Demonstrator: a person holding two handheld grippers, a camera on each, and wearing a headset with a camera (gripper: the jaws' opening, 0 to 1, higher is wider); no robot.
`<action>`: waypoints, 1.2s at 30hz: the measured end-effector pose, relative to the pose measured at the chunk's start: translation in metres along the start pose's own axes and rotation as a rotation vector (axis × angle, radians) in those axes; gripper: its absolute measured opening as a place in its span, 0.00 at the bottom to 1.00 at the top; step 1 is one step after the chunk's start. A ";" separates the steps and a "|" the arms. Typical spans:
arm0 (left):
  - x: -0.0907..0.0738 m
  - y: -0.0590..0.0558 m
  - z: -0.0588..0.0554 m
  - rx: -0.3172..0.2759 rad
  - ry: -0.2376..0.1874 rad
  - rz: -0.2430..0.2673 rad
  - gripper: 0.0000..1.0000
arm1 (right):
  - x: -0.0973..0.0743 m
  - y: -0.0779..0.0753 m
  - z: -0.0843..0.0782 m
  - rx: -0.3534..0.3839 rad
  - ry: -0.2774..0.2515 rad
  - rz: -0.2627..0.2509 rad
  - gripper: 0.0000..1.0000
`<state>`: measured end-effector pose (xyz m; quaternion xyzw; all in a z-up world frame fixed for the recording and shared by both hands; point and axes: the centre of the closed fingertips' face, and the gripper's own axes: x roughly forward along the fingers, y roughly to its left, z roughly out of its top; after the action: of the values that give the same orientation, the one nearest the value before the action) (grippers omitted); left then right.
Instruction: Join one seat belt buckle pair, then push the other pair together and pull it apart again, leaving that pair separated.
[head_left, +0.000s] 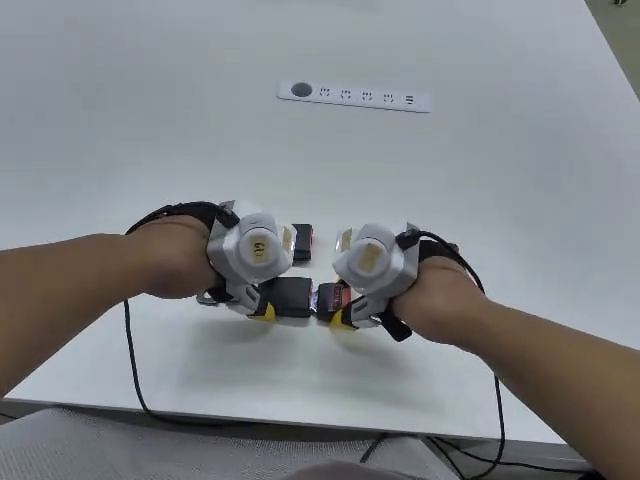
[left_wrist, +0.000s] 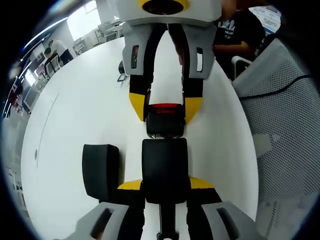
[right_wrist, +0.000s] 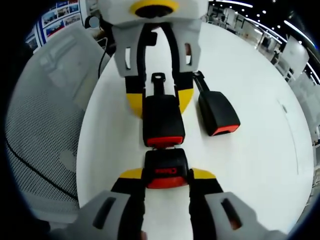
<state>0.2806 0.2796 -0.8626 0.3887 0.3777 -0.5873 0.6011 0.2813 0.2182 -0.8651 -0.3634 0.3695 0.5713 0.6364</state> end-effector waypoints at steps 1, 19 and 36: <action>0.000 0.000 0.000 -0.001 0.000 0.000 0.31 | 0.000 0.000 0.000 0.002 -0.001 -0.001 0.32; -0.002 0.000 -0.003 -0.028 -0.028 -0.010 0.31 | -0.003 0.000 -0.003 -0.014 -0.040 0.004 0.33; -0.002 0.001 -0.002 -0.061 -0.002 0.018 0.33 | -0.001 -0.001 -0.003 0.026 -0.038 0.003 0.35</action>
<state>0.2817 0.2822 -0.8616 0.3730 0.3914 -0.5704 0.6183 0.2821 0.2149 -0.8653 -0.3436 0.3651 0.5744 0.6471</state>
